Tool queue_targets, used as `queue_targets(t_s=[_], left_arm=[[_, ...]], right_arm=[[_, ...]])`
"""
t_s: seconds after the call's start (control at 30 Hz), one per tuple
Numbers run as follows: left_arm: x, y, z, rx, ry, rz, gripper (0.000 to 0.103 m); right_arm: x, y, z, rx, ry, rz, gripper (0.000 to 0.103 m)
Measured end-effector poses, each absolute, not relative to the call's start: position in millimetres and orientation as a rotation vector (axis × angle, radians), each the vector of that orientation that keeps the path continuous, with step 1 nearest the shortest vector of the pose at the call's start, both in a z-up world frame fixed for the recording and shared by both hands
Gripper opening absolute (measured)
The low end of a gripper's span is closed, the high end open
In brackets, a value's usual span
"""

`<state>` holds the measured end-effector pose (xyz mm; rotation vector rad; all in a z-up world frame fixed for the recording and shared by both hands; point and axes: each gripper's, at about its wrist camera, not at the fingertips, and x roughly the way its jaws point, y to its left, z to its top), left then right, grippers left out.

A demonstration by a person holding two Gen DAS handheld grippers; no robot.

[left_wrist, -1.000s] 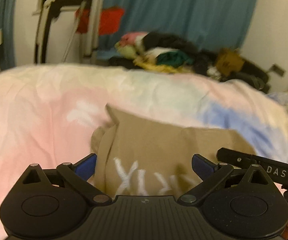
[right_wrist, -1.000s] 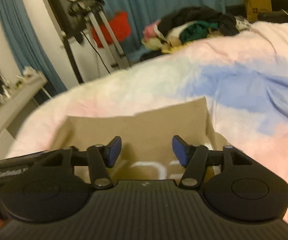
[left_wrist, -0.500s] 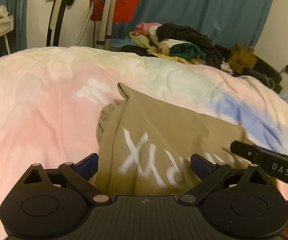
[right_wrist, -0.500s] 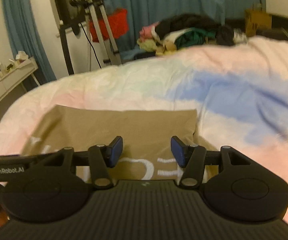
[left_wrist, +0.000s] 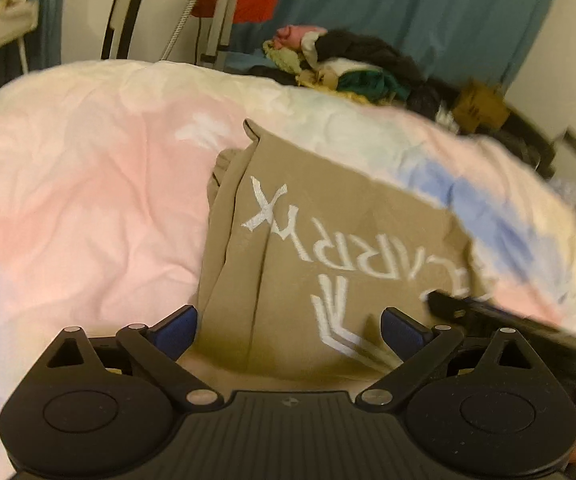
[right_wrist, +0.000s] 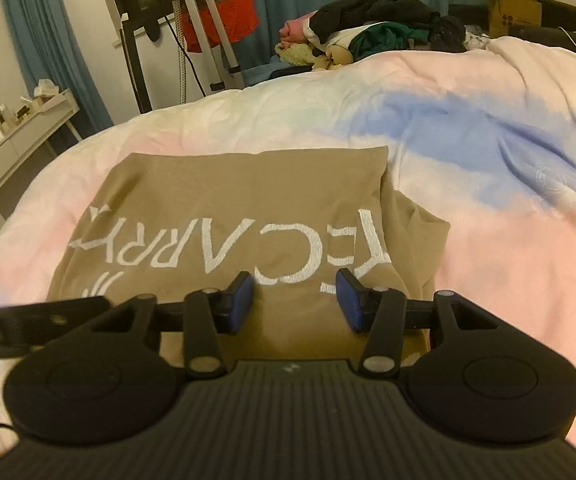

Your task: Fold clothes

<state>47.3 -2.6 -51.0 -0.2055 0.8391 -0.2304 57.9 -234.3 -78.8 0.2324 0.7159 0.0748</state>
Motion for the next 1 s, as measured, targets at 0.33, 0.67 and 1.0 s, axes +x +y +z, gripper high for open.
queue_targets(t_s=[0.33, 0.67, 1.0], left_arm=[[21.1, 13.0, -53.1, -0.506, 0.933, -0.409, 0.099], [59.7, 30.2, -106.1, -0.856, 0.930, -0.266, 0.094], [54.3, 51.8, -104.7, -0.936, 0.860, -0.179, 0.031]], right_arm=[[57.3, -231.0, -76.7, 0.221, 0.723, 0.068, 0.049], [57.4, -229.7, -77.3, 0.220, 0.725, 0.061, 0.049], [36.6, -254.4, -49.6, 0.542, 0.634, 0.146, 0.052]])
